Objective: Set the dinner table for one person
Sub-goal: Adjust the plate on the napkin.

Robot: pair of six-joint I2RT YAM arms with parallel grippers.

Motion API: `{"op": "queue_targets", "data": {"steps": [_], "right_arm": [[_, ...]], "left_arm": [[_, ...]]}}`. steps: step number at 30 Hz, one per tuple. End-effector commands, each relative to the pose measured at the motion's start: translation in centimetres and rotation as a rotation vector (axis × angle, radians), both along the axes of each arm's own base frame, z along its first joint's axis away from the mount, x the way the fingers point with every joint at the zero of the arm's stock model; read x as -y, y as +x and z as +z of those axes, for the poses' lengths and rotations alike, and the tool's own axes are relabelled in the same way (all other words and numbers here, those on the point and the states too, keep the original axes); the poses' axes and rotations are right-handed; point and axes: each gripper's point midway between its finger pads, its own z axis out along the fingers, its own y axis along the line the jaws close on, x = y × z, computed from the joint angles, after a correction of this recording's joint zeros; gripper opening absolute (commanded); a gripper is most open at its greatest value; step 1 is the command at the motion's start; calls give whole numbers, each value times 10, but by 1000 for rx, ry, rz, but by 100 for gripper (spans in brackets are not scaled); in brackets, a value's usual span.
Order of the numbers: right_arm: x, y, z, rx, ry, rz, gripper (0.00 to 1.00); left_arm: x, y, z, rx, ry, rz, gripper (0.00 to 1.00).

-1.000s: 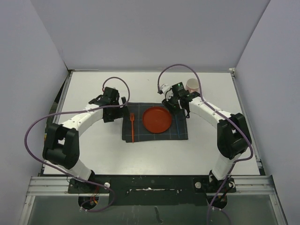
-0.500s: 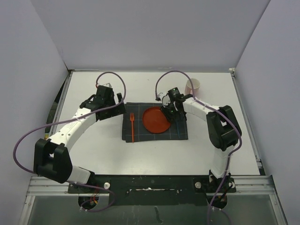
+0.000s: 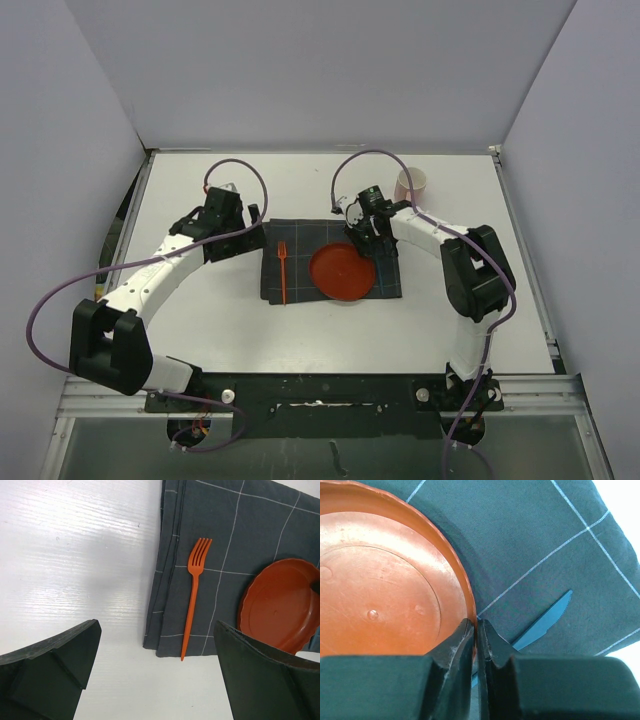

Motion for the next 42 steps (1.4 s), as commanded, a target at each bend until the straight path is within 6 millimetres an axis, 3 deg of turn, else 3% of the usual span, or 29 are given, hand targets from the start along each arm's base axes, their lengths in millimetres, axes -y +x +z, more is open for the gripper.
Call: {"op": "queue_targets", "data": {"steps": [1, 6, 13, 17, 26, 32, 42], "right_arm": [[-9, 15, 37, 100, 50, 10, 5], [-15, 18, 43, 113, 55, 17, 5], [-49, 31, 66, 158, 69, 79, 2], [-61, 33, 67, 164, 60, 101, 1], [-48, 21, 49, 146, 31, 91, 1], [-37, 28, 49, 162, 25, 66, 1], [-49, 42, 56, 167, 42, 72, 0]], "left_arm": [[0, 4, 20, 73, -23, 9, 98], [-2, 0, 20, 73, -24, 10, 98], [-3, -4, 20, 72, -26, 14, 98], [-5, -7, 19, 69, -22, 16, 98], [-7, -13, 15, 60, -25, 20, 98], [-5, -13, 14, 56, -31, 16, 98], [-6, -17, 9, 44, -31, 22, 98]]}}
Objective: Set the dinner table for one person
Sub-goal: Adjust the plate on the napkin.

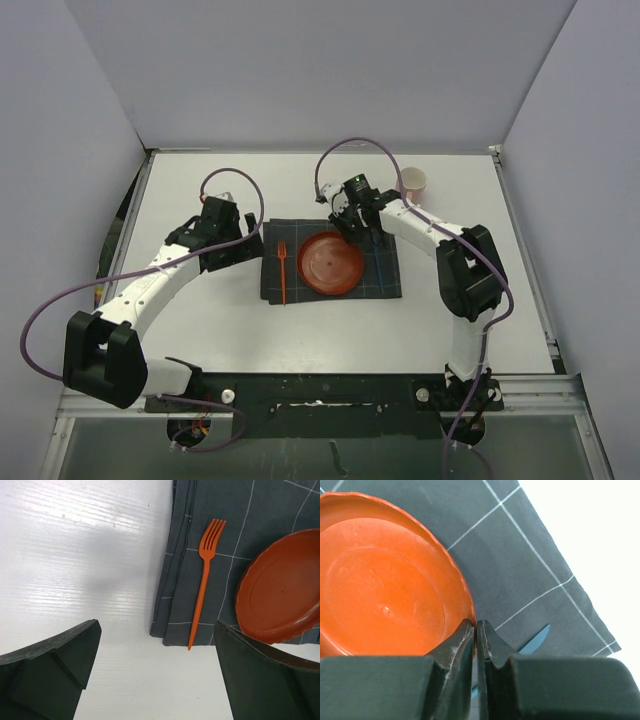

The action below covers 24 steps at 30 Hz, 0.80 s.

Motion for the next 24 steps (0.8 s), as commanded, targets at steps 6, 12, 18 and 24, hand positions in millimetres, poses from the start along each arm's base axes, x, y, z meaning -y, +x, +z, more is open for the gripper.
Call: {"op": "queue_targets", "data": {"steps": [6, 12, 18, 24], "right_arm": [[-17, 27, 17, 74, 38, 8, 0], [-13, 26, 13, 76, 29, 5, 0], [-13, 26, 11, 76, 30, 6, 0], [-10, 29, 9, 78, 20, 0, 0]], "left_arm": [[0, 2, 15, 58, -29, 13, 98], [2, 3, 14, 55, -34, 11, 98], [3, 3, 11, 46, -34, 8, 98], [3, 2, 12, 49, -37, 10, 98]]}}
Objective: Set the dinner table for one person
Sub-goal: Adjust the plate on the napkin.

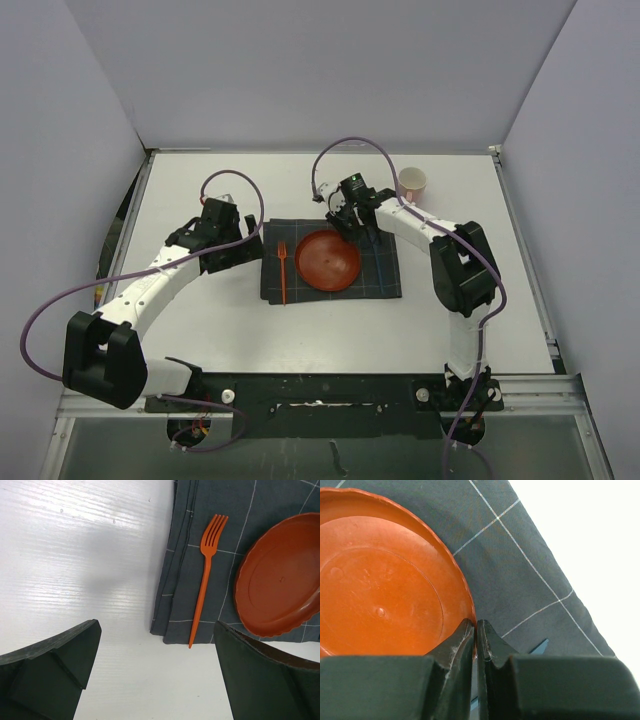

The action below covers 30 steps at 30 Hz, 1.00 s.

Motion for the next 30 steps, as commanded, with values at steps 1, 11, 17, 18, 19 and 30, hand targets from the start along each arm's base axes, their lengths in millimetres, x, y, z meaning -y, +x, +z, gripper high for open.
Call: {"op": "queue_targets", "data": {"steps": [1, 11, 17, 18, 19, 30], "right_arm": [[-1, 14, 12, 61, 17, -9, 0], [5, 16, 4, 60, 2, -20, 0], [5, 18, 0, 61, -1, -24, 0], [5, 19, 0, 57, 0, -23, 0], [4, 18, -1, 55, 0, -23, 0], [7, 22, -8, 50, -5, -30, 1]], "left_arm": [[3, 6, 16, 60, -32, 11, 98], [3, 6, 13, 52, -35, 12, 98], [3, 6, 13, 52, -33, 11, 98], [3, 6, 12, 51, -33, 10, 98], [3, 6, 12, 49, -33, 11, 98], [3, 7, 10, 44, -30, 9, 98]]}}
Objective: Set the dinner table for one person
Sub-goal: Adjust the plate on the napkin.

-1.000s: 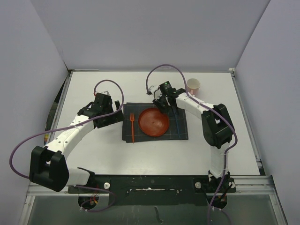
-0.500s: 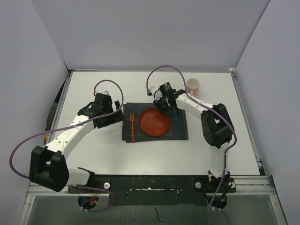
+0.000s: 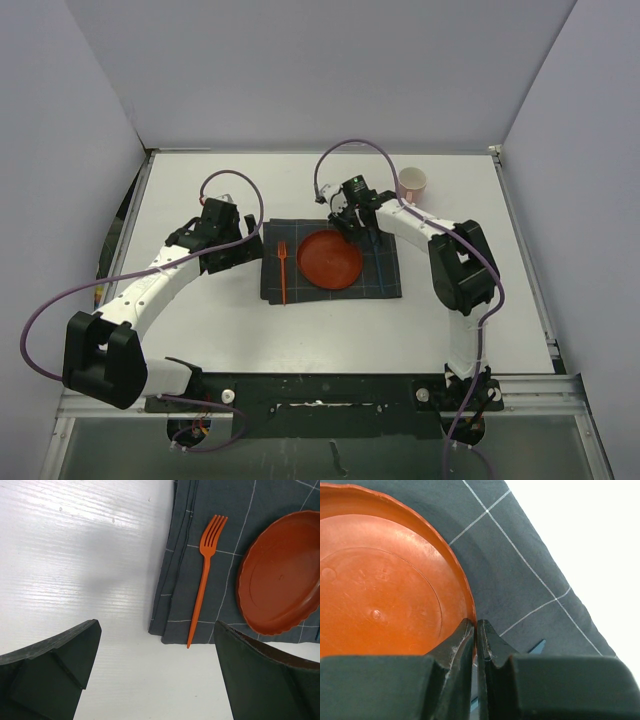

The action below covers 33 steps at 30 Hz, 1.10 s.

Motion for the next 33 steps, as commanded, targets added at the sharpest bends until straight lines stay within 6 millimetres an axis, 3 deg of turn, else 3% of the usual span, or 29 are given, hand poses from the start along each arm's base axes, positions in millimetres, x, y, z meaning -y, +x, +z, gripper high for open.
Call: {"op": "queue_targets", "data": {"steps": [1, 11, 17, 21, 28, 31, 33], "right_arm": [[-2, 18, 1, 48, 9, -10, 1], [-4, 16, -2, 29, 21, -6, 2], [-6, 18, 4, 45, 24, 1, 28], [-4, 21, 14, 73, 22, -7, 33], [5, 33, 52, 179, -1, -8, 34], [19, 44, 89, 279, -20, -18, 36], [40, 55, 111, 336, -39, -57, 38]], "left_arm": [[3, 7, 10, 45, -20, -2, 98], [4, 8, 9, 43, -25, -4, 98], [5, 8, 7, 37, -26, -8, 98], [6, 9, 9, 46, -33, -7, 98], [9, 11, 15, 60, -46, -11, 98], [9, 10, 20, 72, -53, -11, 98], [10, 9, 23, 80, -65, -12, 98]]}}
